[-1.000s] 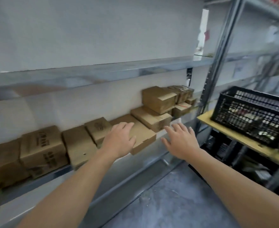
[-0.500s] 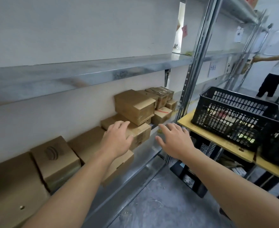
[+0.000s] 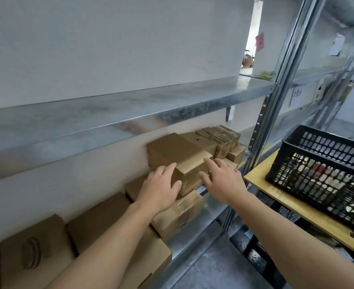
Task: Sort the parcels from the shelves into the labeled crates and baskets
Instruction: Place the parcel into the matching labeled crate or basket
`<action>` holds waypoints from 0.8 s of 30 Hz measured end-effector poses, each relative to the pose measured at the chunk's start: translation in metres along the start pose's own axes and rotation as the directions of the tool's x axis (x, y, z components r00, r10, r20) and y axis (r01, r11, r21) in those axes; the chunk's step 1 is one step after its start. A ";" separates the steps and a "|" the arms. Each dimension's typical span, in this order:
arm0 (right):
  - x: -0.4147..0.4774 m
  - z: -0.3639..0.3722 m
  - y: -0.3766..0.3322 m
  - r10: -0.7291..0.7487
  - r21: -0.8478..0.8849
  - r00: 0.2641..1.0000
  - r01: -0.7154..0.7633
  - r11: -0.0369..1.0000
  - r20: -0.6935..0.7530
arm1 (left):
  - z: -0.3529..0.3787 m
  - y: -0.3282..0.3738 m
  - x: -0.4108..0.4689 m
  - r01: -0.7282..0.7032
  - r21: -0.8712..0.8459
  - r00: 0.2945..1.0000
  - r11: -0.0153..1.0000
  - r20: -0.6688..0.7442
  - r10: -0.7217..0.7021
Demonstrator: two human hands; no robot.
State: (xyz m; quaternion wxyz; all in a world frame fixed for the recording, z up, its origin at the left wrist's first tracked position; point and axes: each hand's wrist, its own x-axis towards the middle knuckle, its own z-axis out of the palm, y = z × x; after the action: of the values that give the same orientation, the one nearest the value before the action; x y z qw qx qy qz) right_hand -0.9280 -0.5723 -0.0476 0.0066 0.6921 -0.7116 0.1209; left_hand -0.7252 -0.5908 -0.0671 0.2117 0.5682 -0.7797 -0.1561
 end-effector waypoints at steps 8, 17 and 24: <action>0.072 0.016 0.037 -0.038 0.262 0.991 0.004 0.965 0.125 | 0.035 0.015 0.032 0.234 -0.203 0.970 0.951 -0.020 -0.243; 0.106 0.032 0.061 -0.185 0.632 0.968 0.036 0.774 0.171 | 0.062 0.054 0.032 0.267 -0.370 0.879 0.890 -0.285 -0.382; 0.098 0.028 0.072 -0.203 0.840 0.977 0.058 0.539 0.063 | 0.071 0.087 0.019 0.115 -0.565 0.767 0.817 -0.472 -0.435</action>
State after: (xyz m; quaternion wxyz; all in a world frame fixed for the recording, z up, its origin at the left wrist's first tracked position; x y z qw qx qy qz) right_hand -0.9986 -0.6729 -0.0693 -0.3677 0.6702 -0.5135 0.3898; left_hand -0.8373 -0.5817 -0.0829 0.5543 0.6241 -0.5118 -0.2033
